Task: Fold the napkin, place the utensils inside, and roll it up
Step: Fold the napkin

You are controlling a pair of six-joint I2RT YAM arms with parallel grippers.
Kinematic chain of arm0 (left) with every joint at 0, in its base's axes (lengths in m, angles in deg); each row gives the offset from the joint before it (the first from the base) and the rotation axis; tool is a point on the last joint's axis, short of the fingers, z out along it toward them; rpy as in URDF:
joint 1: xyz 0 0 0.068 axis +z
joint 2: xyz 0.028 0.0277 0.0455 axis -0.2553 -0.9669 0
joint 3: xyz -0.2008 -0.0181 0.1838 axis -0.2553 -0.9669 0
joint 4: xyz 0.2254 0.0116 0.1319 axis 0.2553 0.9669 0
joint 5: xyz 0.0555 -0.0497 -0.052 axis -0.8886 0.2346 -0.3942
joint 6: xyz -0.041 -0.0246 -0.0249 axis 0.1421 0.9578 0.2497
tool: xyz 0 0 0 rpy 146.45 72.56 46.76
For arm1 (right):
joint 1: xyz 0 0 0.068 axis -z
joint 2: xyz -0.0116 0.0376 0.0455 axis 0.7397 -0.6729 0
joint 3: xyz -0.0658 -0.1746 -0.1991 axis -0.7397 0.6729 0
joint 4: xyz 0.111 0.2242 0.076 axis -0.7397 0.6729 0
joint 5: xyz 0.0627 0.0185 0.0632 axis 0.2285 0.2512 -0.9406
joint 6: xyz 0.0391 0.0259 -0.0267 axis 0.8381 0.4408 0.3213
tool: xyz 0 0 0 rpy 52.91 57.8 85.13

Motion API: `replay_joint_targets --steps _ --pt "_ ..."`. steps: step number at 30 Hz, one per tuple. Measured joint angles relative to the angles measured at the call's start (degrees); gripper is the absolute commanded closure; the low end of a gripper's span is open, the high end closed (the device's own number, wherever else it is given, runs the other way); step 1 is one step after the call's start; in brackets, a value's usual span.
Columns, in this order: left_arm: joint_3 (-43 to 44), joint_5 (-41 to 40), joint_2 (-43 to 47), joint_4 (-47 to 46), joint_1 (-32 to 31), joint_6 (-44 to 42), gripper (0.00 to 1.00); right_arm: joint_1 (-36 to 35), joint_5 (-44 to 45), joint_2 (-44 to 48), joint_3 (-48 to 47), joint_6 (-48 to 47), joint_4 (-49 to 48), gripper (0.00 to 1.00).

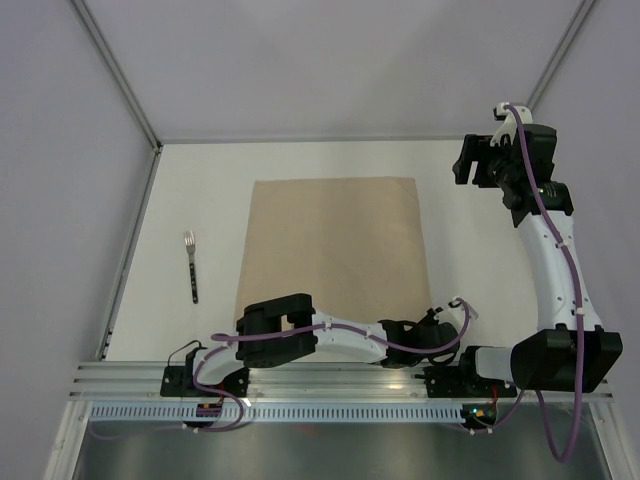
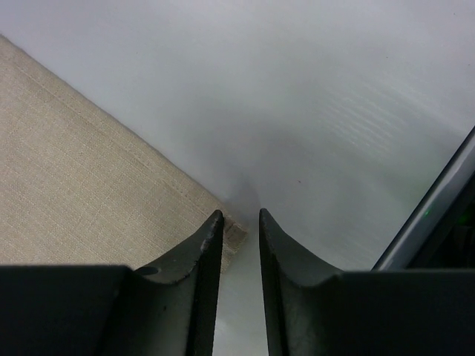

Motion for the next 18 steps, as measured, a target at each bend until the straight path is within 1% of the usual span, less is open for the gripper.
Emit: replay_joint_targets --steps 2,5,7,8,9,18 --pt "0.00 -0.35 0.00 0.07 0.02 -0.04 0.75 0.02 -0.02 0.00 0.00 0.00 0.02 0.16" --pt "0.00 -0.70 0.00 0.17 0.02 -0.04 0.78 0.00 0.00 0.00 0.00 0.00 0.02 0.16" --pt "0.09 -0.81 -0.02 0.31 0.02 -0.04 0.86 0.00 0.00 0.00 0.00 0.00 0.04 0.16" --pt "0.09 -0.81 -0.02 0.31 0.02 -0.04 0.94 0.00 0.00 0.00 0.00 -0.02 0.04 0.16" --pt "0.11 -0.81 -0.02 0.31 0.02 -0.04 0.98 0.00 0.00 0.00 0.00 -0.02 0.04 0.16" --pt "1.18 1.05 -0.02 0.85 0.00 -0.17 0.98 0.02 0.00 0.02 0.00 -0.42 0.15 0.16"
